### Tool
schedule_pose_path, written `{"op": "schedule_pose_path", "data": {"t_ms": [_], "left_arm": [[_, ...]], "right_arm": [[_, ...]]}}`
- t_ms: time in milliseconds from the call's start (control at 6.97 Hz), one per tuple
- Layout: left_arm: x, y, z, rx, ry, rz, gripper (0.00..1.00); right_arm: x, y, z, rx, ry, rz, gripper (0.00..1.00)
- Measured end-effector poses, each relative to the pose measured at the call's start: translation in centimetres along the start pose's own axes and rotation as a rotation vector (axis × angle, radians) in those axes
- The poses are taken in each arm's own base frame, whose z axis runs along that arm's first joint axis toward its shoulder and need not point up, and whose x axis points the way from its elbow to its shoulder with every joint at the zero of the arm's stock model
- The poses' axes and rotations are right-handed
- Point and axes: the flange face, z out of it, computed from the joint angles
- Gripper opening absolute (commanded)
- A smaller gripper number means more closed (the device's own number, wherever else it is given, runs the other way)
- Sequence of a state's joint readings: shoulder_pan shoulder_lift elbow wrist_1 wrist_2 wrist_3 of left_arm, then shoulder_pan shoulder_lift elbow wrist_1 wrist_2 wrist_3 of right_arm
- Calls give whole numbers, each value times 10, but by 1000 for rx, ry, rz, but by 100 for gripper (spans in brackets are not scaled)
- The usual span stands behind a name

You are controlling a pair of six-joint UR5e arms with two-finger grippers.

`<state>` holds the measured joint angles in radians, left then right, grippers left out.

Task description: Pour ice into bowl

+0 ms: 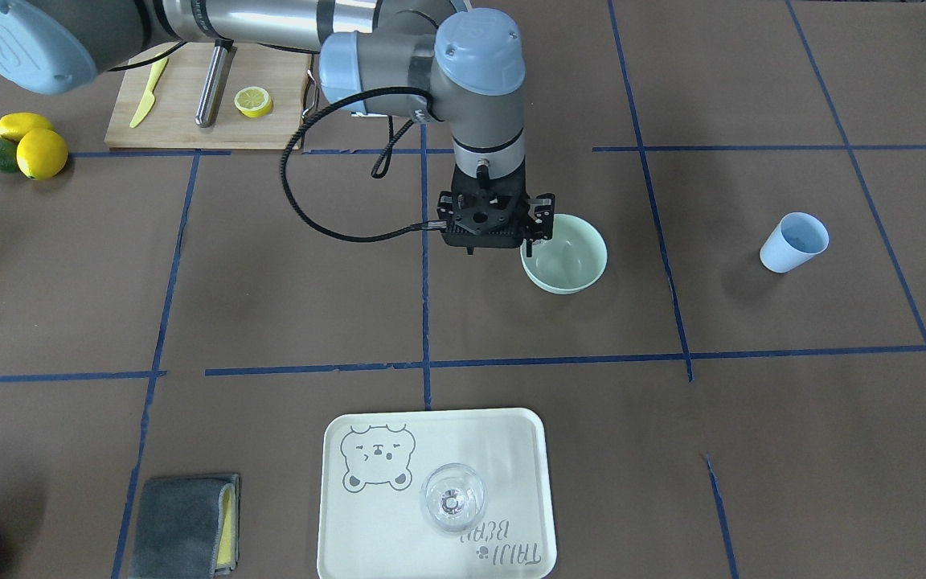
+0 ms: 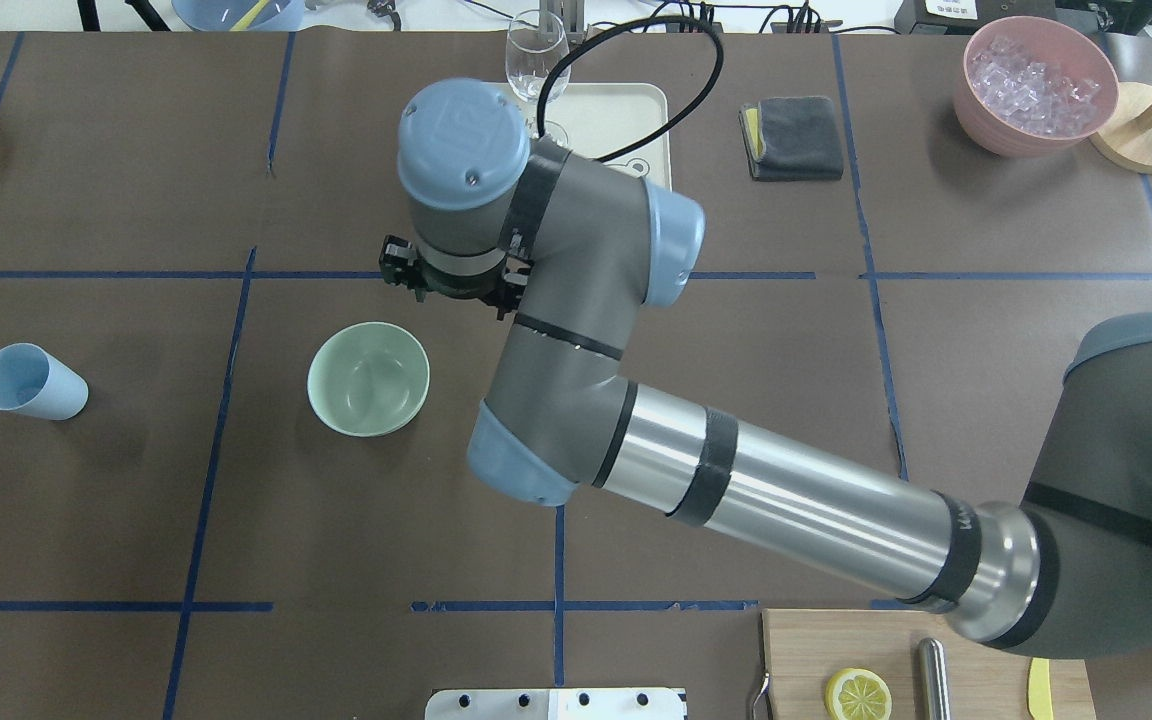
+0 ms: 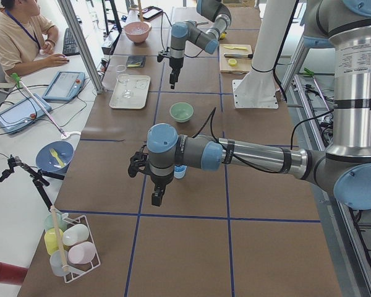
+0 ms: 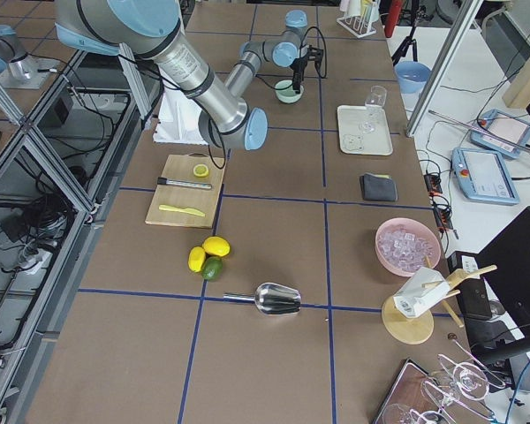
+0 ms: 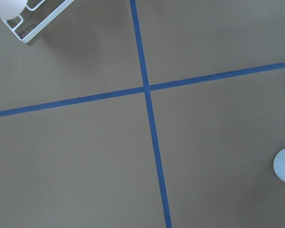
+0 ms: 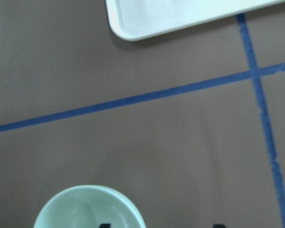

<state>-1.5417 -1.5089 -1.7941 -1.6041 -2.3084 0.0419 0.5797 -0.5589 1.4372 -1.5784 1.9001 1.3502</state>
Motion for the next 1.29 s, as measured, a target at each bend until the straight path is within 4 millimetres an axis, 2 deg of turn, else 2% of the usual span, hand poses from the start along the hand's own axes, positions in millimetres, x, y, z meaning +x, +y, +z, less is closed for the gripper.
{"op": "schedule_pose_path", "data": {"t_ms": [287,430,717,860,1004,1147,1290], "left_arm": [[16,-44,-19,87,-7,81,100],[20,-56,-24,139,-6,127,100],[34,-65,-28,220,10,211,100],[56,-66,-22,257,33,241,100],[80,-55,-5,290,75,221,100],[100,-33,18,325,117,189,100],[116,0,40,370,144,157,100]], "right_arm": [[116,-64,-59,13,54,-183,100],[166,-93,-84,19,60,-299,100],[250,-133,-99,-9,82,-362,100],[293,-150,-100,-20,106,-328,100],[333,-165,-104,-31,123,-308,100],[368,-173,-108,-39,134,-305,100],[410,-178,-112,-47,150,-322,100]]}}
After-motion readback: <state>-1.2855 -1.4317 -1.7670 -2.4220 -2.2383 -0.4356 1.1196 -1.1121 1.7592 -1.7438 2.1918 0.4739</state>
